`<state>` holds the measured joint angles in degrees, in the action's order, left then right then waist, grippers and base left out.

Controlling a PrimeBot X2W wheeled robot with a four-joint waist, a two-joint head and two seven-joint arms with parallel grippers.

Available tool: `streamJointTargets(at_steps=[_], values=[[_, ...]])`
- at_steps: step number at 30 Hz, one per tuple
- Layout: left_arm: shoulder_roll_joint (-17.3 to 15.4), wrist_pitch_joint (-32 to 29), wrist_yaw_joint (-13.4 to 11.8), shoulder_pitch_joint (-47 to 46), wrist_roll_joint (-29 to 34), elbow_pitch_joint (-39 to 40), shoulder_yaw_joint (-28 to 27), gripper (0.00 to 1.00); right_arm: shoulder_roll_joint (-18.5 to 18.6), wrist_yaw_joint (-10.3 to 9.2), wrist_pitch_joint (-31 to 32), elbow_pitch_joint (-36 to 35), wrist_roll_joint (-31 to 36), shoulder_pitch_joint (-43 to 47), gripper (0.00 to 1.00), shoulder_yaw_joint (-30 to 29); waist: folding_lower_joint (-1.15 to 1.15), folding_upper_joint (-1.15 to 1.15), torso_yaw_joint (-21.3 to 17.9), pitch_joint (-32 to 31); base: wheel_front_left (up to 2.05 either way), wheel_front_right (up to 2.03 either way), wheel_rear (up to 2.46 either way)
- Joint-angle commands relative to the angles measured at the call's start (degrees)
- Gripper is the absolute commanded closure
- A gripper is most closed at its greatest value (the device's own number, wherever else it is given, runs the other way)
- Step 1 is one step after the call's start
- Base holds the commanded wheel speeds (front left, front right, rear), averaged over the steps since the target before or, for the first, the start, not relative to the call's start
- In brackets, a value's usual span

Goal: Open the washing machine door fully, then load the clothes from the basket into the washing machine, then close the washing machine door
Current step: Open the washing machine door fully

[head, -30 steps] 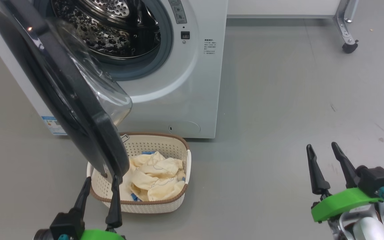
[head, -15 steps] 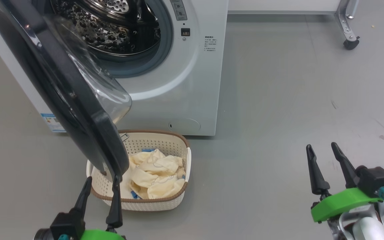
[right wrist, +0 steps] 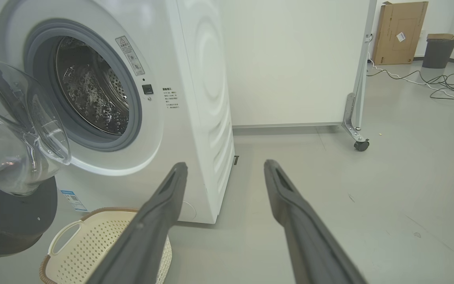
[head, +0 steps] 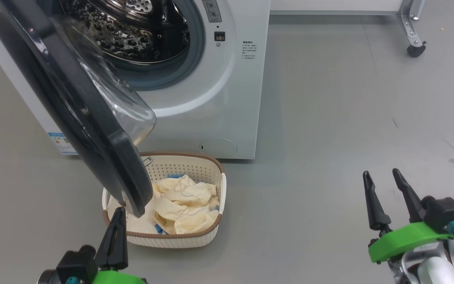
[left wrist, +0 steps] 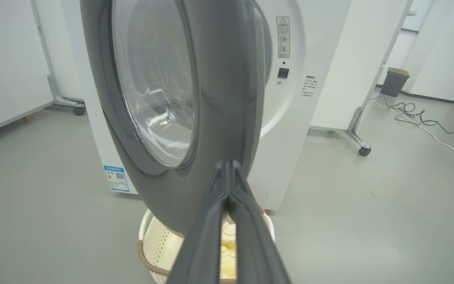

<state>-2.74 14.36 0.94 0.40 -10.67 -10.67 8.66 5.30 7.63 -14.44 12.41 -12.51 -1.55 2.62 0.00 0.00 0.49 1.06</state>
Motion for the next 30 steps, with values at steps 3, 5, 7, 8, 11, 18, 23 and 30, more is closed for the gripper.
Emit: streamJointTargets(at_steps=[3, 5, 7, 8, 11, 18, 23, 30], values=[[-0.29, 0.63, 0.46, -2.7, -0.04, 1.72, -2.97, 1.0, 0.33, -0.14, -0.54, -1.8, 0.23, -2.57, 0.0, 0.97, 0.0, 0.0, 0.12, 0.24, 0.0, 0.0, 0.0], [-0.5, 0.63, 0.49, -3.24, 0.16, 2.2, -3.62, 1.0, 0.29, -0.14, -0.54, -1.84, 0.26, -2.69, 0.0, 0.83, 0.0, 0.0, 0.29, 0.42, 0.0, 0.0, 0.0], [-0.82, 0.63, 0.44, -3.92, 0.29, 2.92, -4.46, 1.0, 0.22, -0.14, -0.54, -1.77, 0.35, -2.74, 0.0, 0.93, 0.0, 0.0, 0.47, 0.72, 0.0, 0.0, 0.0], [-1.01, 0.63, 0.41, -4.33, 0.32, 3.36, -4.93, 1.0, 0.2, -0.14, -0.54, -1.68, 0.41, -2.77, 0.0, 1.05, 0.0, 0.0, 0.56, 0.81, 0.0, 0.0, 0.0], [-1.65, 0.63, 0.17, -5.64, 0.51, 5.21, -6.33, 1.0, 0.1, -0.14, -0.54, -1.48, 0.53, -2.86, 0.0, 1.17, 0.0, 0.0, 0.76, 0.97, 0.0, 0.0, 0.0], [-3.49, 0.63, -0.24, -9.72, 1.0, 10.75, -8.43, 1.0, -0.16, -0.14, -0.55, -1.23, 0.66, -2.98, 0.0, 1.14, 0.0, 0.0, 1.09, 0.69, 0.0, 0.0, 0.0], [-4.42, -0.28, -0.48, -12.66, 1.87, 13.76, -8.07, 1.0, -0.26, -0.14, -0.55, -1.0, 0.68, -3.09, 0.0, 1.16, 0.0, 0.0, 1.15, 0.27, 0.0, 0.0, 0.0], [-3.61, -3.01, 0.24, -18.14, 1.7, 17.71, -4.99, 1.0, -0.61, -0.14, -0.55, -0.88, 0.63, -3.37, 0.0, 1.55, 0.0, 0.0, 0.82, 0.25, 0.0, 0.0, 0.0]])
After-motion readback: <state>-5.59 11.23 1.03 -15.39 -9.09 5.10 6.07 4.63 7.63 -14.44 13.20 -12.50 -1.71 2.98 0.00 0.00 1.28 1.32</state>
